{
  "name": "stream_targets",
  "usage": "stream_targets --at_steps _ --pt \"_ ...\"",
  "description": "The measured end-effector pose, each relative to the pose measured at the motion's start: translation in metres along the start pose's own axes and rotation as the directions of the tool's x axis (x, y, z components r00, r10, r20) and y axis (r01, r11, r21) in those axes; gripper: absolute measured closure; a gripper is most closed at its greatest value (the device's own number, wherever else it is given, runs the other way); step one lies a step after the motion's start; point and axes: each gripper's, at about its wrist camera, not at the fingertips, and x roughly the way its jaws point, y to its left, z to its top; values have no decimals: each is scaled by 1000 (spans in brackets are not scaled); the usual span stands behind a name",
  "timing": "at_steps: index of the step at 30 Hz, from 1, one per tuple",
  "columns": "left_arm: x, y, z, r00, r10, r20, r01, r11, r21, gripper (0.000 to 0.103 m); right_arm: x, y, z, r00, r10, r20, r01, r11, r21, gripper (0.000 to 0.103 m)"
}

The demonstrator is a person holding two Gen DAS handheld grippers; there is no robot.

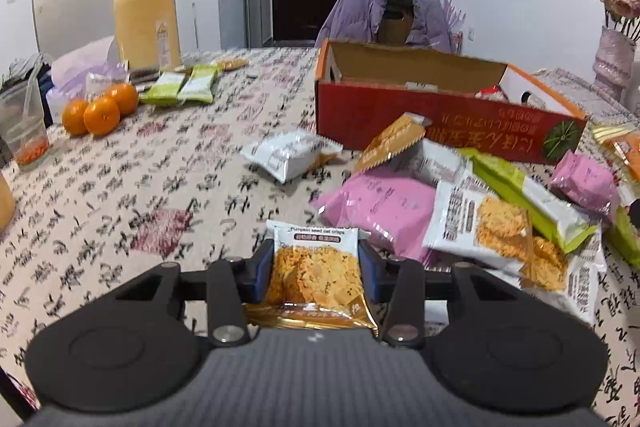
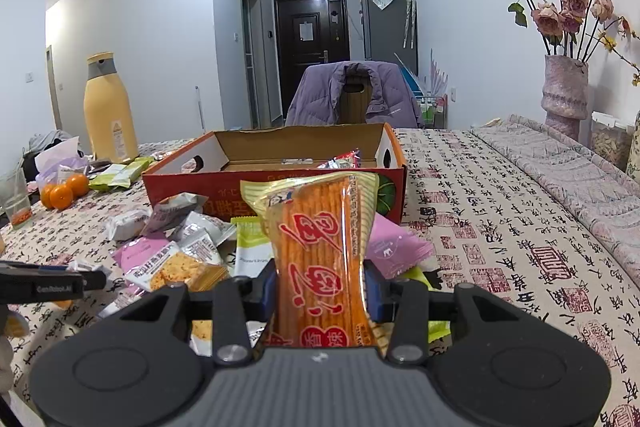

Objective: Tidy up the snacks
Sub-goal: 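Lift the orange bag with the right gripper while the left grasps a cookie packet, then lower both held packets into the cardboard box and open both grippers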

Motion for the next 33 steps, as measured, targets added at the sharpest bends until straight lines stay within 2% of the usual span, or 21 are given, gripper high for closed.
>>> stream_targets --at_steps 14,23,33 --pt "-15 -13 46 989 -67 133 62 997 46 59 12 3 24 999 15 45 -15 1000 -14 62" --pt "-4 -28 89 974 -108 197 101 994 45 59 40 5 65 995 29 96 -26 999 -28 62" --pt "15 -46 134 957 -133 260 128 991 33 59 89 9 116 991 44 127 -40 999 -29 62"
